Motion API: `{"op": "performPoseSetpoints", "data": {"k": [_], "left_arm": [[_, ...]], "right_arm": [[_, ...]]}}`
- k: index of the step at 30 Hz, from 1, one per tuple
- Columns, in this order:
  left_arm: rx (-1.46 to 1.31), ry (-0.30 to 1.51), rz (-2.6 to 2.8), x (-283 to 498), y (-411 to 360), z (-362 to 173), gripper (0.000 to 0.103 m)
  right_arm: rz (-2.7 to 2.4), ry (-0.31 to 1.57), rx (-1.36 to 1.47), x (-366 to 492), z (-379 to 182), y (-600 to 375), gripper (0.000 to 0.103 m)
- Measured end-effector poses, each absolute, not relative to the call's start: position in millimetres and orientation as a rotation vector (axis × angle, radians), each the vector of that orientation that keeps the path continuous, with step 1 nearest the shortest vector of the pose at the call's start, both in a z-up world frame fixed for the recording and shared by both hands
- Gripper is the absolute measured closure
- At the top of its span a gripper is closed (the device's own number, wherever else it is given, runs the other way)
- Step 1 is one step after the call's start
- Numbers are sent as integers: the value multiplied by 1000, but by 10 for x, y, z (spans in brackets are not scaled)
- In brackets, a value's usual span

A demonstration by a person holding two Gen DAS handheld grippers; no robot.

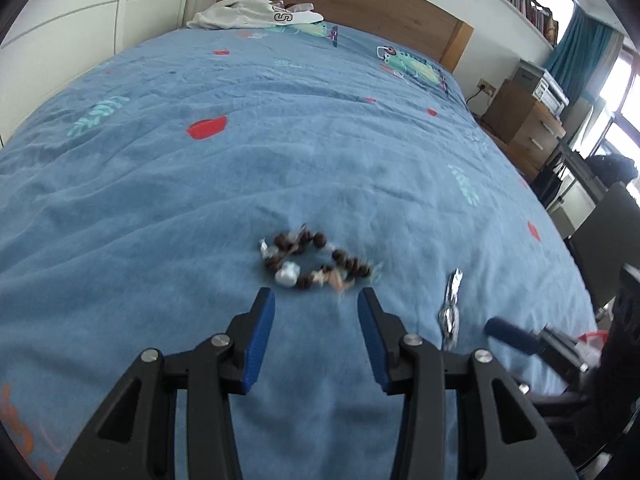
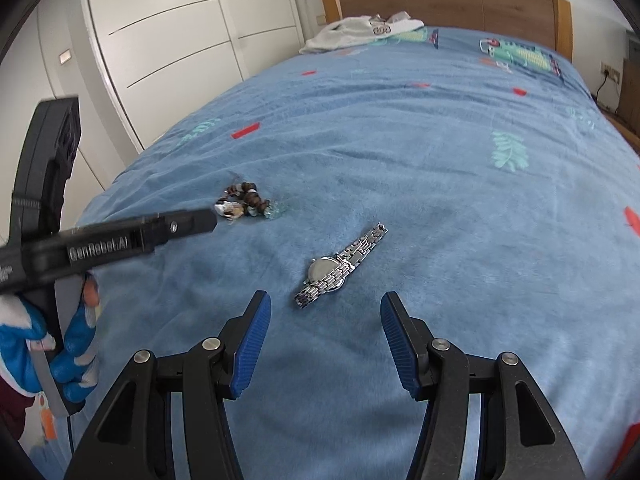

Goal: Organize jewelry
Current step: 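Grasp the brown beaded bracelet with the left gripper while the right grasps the silver watch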

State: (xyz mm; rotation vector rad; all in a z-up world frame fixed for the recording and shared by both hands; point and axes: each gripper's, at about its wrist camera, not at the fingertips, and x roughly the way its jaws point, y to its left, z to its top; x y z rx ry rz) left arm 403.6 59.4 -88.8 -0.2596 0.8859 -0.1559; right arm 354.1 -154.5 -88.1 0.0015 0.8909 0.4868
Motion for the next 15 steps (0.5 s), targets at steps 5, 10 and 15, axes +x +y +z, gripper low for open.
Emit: {"op": "performPoseSetpoints", "data": {"k": [5, 10, 15], "left_arm": [[-271, 897, -103, 4287, 571, -936, 62], [-281, 923, -69, 4430, 561, -1044, 62], [-280, 930, -55, 4516, 507, -1160, 50]], "right_arm": [[491, 905, 25, 3649, -962, -1546, 46], [501, 914, 30, 3722, -1000, -1516, 45], [500, 913, 8, 3759, -1043, -1428, 43]]}}
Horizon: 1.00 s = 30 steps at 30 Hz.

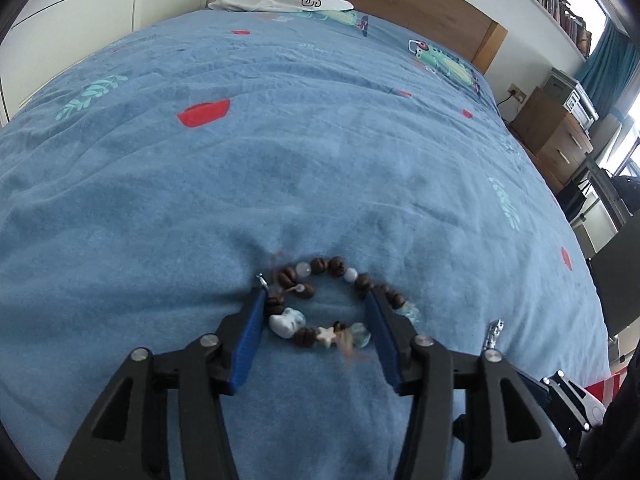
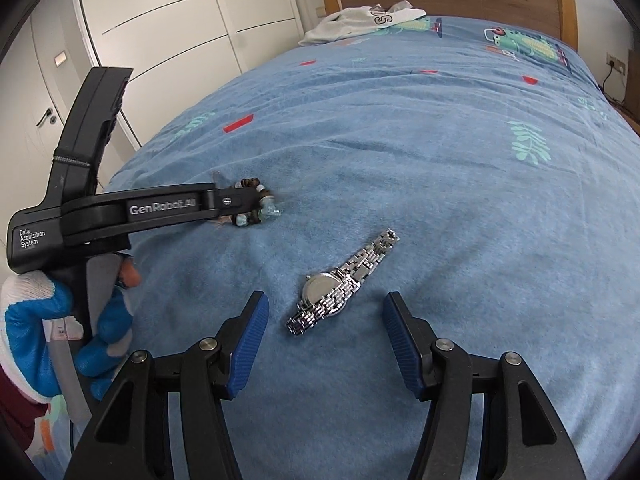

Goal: Organize jewelry
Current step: 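Grasp the brown beaded bracelet with the left gripper while the right grasps the silver watch, then carry the beaded bracelet and silver watch over the red-rimmed box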

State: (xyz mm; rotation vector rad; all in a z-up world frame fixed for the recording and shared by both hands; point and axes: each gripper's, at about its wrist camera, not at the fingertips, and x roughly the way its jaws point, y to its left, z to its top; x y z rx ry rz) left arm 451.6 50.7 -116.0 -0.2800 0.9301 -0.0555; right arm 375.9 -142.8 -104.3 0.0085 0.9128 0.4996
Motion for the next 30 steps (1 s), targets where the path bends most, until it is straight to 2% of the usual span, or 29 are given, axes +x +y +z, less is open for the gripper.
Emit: {"op": "performPoseSetpoints", "data": {"k": [2, 6, 7, 8, 9, 11, 13, 30], "left_arm": [[-261, 929, -53, 4554, 461, -1181, 43], [-231, 921, -41, 4594, 398, -1201, 42], [-231, 919, -45, 4597, 396, -1203, 43], [-234, 914, -50, 4586, 400, -1202, 47], [-235, 908, -53, 4565, 409, -1197, 51], [-231, 900, -55, 4509, 429, -1198, 74], [-240, 899, -72, 4471, 453, -1185, 88], [-197, 881, -168, 3612, 266, -829, 88]], "right_arm": [[498, 913, -1, 3776, -1058, -1397, 46], [495, 911, -24, 3783, -1089, -1353, 68], [492, 908, -22, 3780, -1091, -1367, 70], [493, 907, -18, 3778, -1097, -1371, 77], [496, 906, -11, 3771, -1098, -1384, 79], [501, 899, -9, 3747, -1093, -1392, 79], [507, 894, -11, 3714, -1086, -1393, 79], [513, 845, 143, 3063, -854, -1684, 80]]}}
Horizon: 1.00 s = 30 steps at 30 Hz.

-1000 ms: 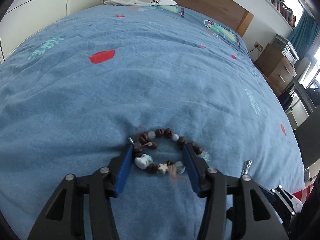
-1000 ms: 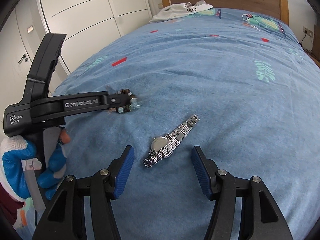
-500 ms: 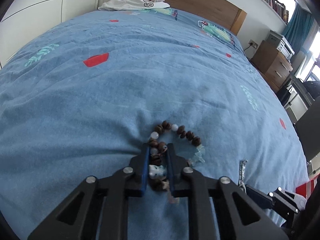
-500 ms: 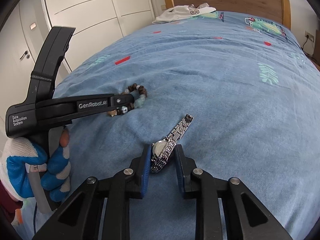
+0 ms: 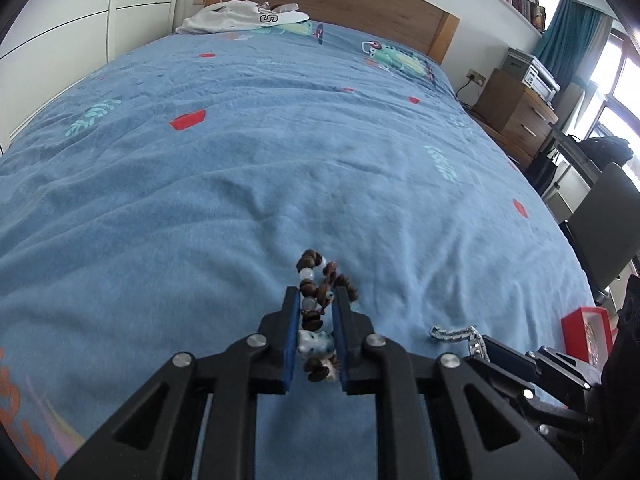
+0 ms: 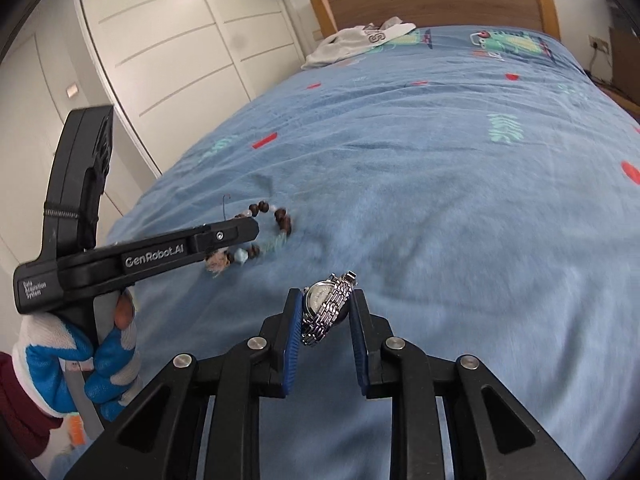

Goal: Organize jewelry
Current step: 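Carry the beaded bracelet and silver watch over the red-rimmed box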

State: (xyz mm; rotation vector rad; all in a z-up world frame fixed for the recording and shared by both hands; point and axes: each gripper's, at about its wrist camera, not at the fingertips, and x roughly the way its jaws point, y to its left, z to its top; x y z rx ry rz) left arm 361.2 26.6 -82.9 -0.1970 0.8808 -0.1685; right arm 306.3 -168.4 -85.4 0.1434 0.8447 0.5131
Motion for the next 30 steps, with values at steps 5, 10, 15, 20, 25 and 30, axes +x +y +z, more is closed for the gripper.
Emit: {"op": "performPoseSetpoints", "data": {"k": [5, 10, 15, 20, 25, 30], "left_arm": [[-181, 873, -192, 3277, 152, -632, 88], [-161, 855, -223, 2968, -22, -372, 88], [-152, 829, -266, 2687, -277, -90, 88], [-134, 801, -338, 2448, -720, 182, 88], [-122, 789, -429, 2301, -1297, 340, 88], [-100, 807, -527, 2243, -1958, 321, 88]], "right_arm": [[495, 825, 170, 2750, -685, -1789, 80], [465, 797, 185, 2436, -464, -1952, 80], [419, 756, 184, 2100, -199, -2201, 80], [357, 714, 185, 1786, 58, -2585, 80], [274, 687, 179, 1539, 213, -3088, 80], [174, 696, 180, 1347, 180, -3700, 80]]}}
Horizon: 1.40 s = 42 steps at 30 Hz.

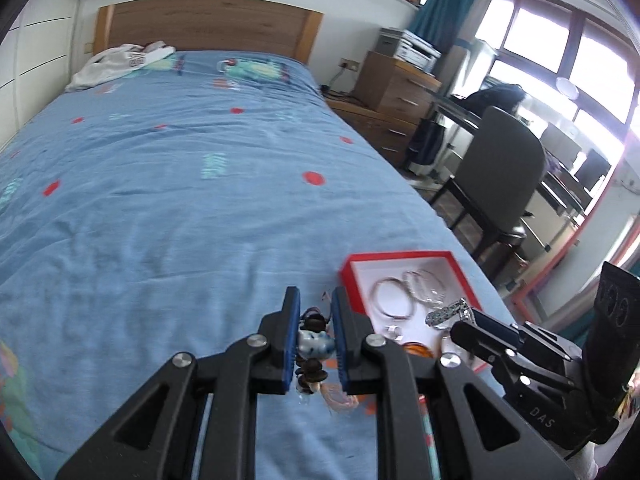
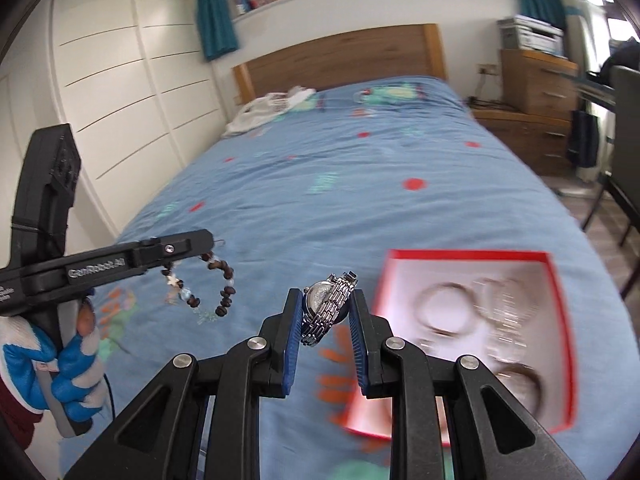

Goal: Organize jewelry
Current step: 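Carry the beaded bracelet and silver watch over the red-rimmed box, then open both grippers to drop the bracelet and watch into the amber bangles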

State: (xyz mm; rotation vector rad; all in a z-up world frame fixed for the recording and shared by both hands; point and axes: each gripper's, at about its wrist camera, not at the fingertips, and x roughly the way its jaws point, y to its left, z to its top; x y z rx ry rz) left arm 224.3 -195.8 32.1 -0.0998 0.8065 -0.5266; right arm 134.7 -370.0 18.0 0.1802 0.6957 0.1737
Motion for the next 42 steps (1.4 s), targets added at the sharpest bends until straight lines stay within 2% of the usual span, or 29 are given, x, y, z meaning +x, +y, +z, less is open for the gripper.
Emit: {"op": "performPoseSetpoints", "data": {"k": [13, 29, 42], "left_arm": [[-47, 941, -684, 2237, -3241, -261, 88], [95, 1045, -657, 1988, -3464, -859, 88], [114, 1052, -641, 1975, -3449, -909, 87]], "right_arm": [[20, 832, 182, 1220, -415, -4768, 80], [17, 935, 146, 1289, -779, -4812, 80], [-10, 995, 105, 1307, -844, -4747, 79]]}}
